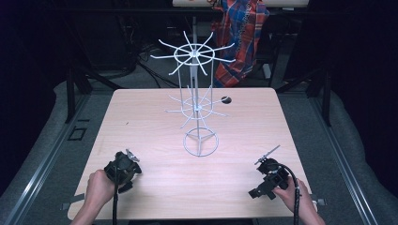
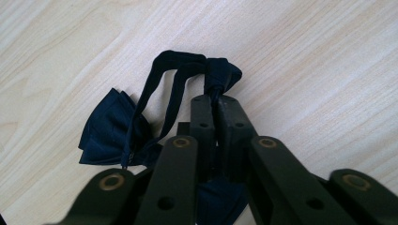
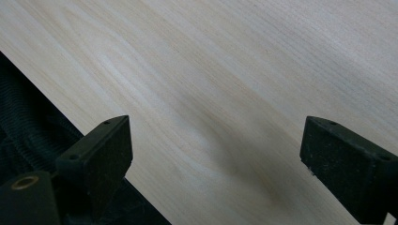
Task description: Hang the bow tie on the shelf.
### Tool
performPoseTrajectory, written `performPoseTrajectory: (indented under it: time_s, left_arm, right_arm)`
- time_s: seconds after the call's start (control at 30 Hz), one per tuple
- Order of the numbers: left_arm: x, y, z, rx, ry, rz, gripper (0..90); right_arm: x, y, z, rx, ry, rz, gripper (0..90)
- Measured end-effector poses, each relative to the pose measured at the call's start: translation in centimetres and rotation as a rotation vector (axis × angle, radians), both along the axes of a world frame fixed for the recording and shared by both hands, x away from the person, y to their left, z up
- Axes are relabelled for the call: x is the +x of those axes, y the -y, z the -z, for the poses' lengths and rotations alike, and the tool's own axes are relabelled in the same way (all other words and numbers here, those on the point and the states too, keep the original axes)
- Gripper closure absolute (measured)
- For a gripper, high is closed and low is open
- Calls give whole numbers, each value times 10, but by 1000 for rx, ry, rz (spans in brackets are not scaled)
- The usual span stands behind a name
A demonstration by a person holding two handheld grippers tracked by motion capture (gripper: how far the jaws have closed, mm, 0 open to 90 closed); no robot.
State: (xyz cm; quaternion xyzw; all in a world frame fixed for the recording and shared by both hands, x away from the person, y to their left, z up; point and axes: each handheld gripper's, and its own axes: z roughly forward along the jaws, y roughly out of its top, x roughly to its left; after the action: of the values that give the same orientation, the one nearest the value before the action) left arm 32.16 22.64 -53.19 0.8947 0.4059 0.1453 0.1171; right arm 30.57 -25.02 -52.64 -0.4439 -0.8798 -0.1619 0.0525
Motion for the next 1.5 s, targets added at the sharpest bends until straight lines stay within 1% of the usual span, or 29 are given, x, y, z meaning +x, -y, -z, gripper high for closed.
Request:
performPoseTrajectory:
  time_s: [0.1,0.2,0.23,0.27,0.3,0.33,0.37,0.43,0.47,0.53,0.57,0.6,0.63,0.67,0.7,0.73,0.8,0.83,0.87,0.9,0.93,1.0,1.03,1.07,1.17,1.2,1.43,1.47,1.5]
  left_arm:
    - [0,-3,-3,-19,12,-4,884]
    - [-1,-7,-8,-59,22,-13,890]
    - [-2,-8,-10,-64,36,-14,891]
    - [-3,-10,-14,-87,51,-11,894]
    - [-3,-10,-14,-87,51,-11,895]
    - [-5,-13,-19,-113,74,-13,895]
    - [-5,-13,-19,-113,74,-13,896]
    - [-7,-16,-25,-146,93,-19,896]
    - [-8,-20,-30,-184,111,-26,896]
    - [-10,-22,-34,-202,138,-38,896]
    - [-10,-22,-34,-202,138,-38,896]
    - [-11,-25,-38,-237,151,-43,896]
    - [-11,-25,-38,-237,151,-43,896]
    - [-13,-27,-42,-264,165,-49,896]
    - [-13,-27,-42,-264,165,-49,896]
    - [-14,-30,-46,-293,180,-55,896]
    - [-14,-32,-49,-320,185,-57,896]
    - [-14,-34,-50,-329,186,-56,896]
    - [-14,-34,-51,-341,194,-65,896]
    - [-14,-34,-51,-341,194,-65,895]
    - [-14,-36,-52,-344,196,-61,895]
    - [-15,-38,-56,-365,203,-64,896]
    - [-15,-38,-56,-365,203,-64,896]
    - [-15,-38,-58,-385,204,-67,896]
    - [-16,-39,-60,-388,212,-63,896]
    - [-15,-40,-63,-401,212,-62,896]
    - [-14,-39,-69,-434,224,-62,896]
    - [-14,-39,-72,-446,224,-57,896]
    - [-14,-39,-74,-452,227,-55,896]
  right_arm:
    - [0,0,1,9,0,4,91]
    - [1,2,-2,-21,-3,-16,91]
    - [1,2,-2,-28,-5,-23,91]
    - [0,1,-2,-19,-2,-5,91]
    - [0,1,-2,-19,-2,-5,91]
    - [0,1,-2,-17,-2,-6,91]
    - [0,1,-2,-17,-2,-6,91]
    - [0,1,-2,-19,-2,-8,91]
    - [0,1,-2,-18,-1,-3,91]
    - [0,2,-1,-20,4,-10,91]
    - [0,2,-1,-20,4,-10,91]
    - [0,1,-2,-14,1,-1,91]
    - [-1,0,-2,-7,3,6,91]
    - [0,1,-3,-18,-2,-12,91]
    - [0,1,-3,-18,-2,-12,91]
    - [0,1,-2,-10,-4,2,91]
    - [0,2,-2,-23,-4,-14,91]
    - [0,1,-2,-13,-1,-3,91]
    - [0,2,-2,-23,-4,-4,91]
    - [0,2,-2,-23,-4,-4,91]
    - [-1,1,0,0,3,15,91]
    - [-1,1,-1,-2,2,13,91]
    - [0,1,-1,-7,-2,2,91]
    - [0,1,-2,-10,-3,1,91]
    - [-1,1,-1,-4,2,14,91]
    - [-1,1,-1,-3,1,15,90]
    - [0,1,0,-2,4,15,90]
    - [0,2,-1,-7,-2,4,90]
    - [-1,1,-1,-2,3,18,90]
